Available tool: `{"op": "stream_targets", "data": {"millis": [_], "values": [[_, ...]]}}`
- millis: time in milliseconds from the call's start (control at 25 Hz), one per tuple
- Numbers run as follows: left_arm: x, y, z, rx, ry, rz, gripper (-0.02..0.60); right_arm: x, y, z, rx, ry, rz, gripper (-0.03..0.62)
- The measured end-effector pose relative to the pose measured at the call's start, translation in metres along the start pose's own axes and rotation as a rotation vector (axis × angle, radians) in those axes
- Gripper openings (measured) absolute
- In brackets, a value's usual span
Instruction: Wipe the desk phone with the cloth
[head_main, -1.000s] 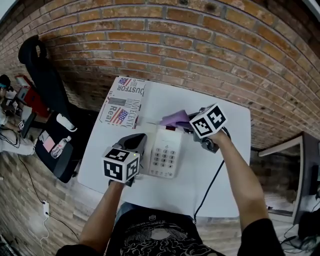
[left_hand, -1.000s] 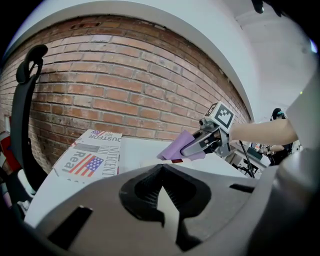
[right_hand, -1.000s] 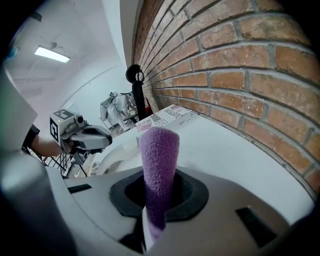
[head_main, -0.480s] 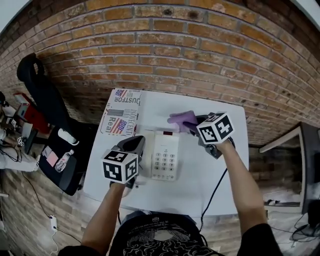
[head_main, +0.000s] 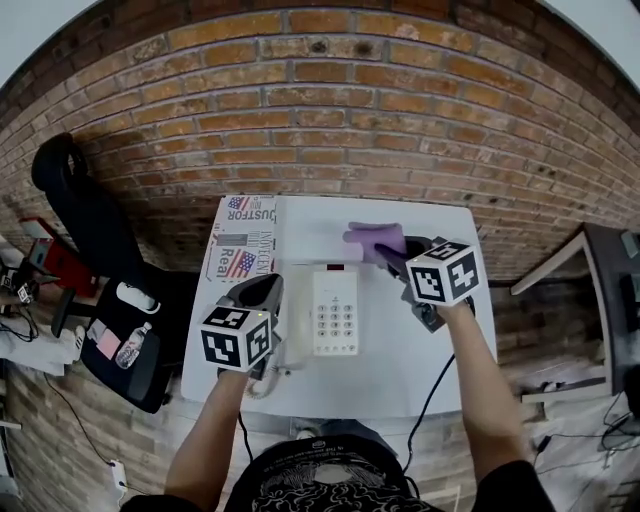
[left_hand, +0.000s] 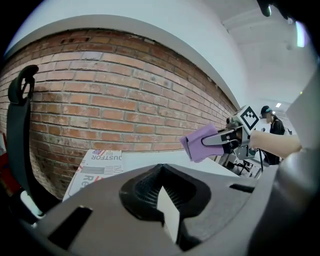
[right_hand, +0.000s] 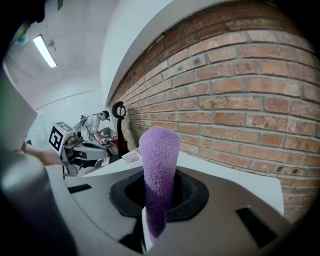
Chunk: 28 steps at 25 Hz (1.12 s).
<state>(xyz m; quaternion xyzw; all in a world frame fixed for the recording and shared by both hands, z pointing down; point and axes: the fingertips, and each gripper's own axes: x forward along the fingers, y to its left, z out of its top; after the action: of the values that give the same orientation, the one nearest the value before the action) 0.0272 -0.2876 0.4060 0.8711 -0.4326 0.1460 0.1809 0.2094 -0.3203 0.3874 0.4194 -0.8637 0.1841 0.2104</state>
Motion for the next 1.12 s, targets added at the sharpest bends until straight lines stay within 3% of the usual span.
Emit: {"op": "stream_targets", "data": {"millis": [880,1120], "values": [[-0.096,-0.016,-0.009,0.068,-0.075,-0.025,0.006,-0.103,0.107,-0.013,0.038,-0.299,-0.295,0.042],[-0.113,-0.017,-0.012,0.073,-0.086,-0.019,0.006,-0.108,0.125,-0.023,0.028,-0.303,-0.323,0.041]]}}
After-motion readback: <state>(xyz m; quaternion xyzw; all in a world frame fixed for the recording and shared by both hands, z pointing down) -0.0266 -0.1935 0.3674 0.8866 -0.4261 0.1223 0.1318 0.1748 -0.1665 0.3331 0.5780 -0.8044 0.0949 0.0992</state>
